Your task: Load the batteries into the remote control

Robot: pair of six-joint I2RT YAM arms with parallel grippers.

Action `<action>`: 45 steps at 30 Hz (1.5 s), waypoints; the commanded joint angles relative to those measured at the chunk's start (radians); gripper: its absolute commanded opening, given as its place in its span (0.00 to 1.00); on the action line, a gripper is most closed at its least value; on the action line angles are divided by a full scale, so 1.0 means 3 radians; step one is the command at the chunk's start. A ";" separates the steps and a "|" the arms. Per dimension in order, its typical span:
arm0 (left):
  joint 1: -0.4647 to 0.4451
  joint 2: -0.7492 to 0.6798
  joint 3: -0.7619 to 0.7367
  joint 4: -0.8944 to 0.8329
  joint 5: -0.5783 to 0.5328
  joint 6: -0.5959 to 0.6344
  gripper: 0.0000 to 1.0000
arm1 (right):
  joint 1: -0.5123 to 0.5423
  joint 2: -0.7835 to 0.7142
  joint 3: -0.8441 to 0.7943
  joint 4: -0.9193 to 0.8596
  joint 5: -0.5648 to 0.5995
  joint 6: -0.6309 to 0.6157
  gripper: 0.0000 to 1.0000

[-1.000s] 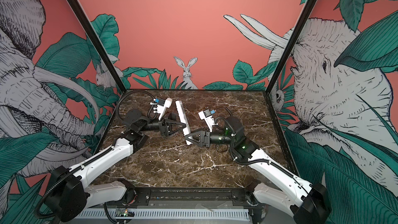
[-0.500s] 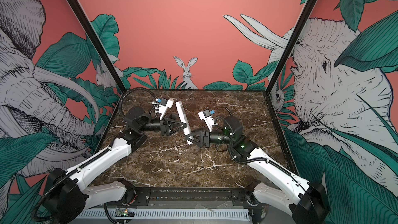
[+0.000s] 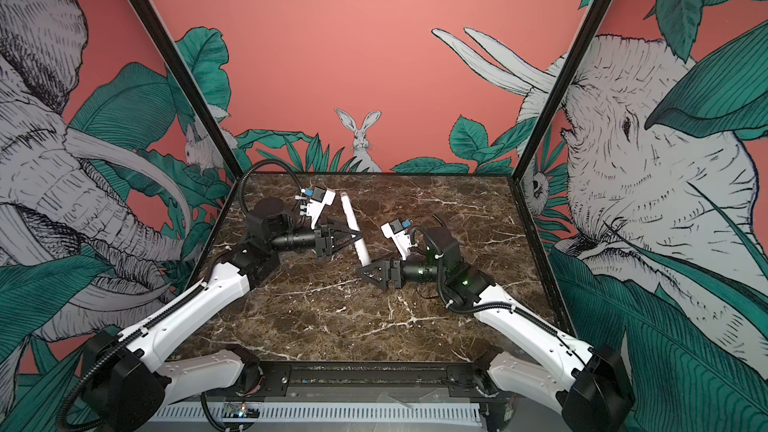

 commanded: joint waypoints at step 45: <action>-0.0346 0.2684 0.1708 -0.3044 -0.2574 0.0066 0.24 | 0.0434 0.0020 -0.0575 -0.0789 0.1363 -0.0963 0.88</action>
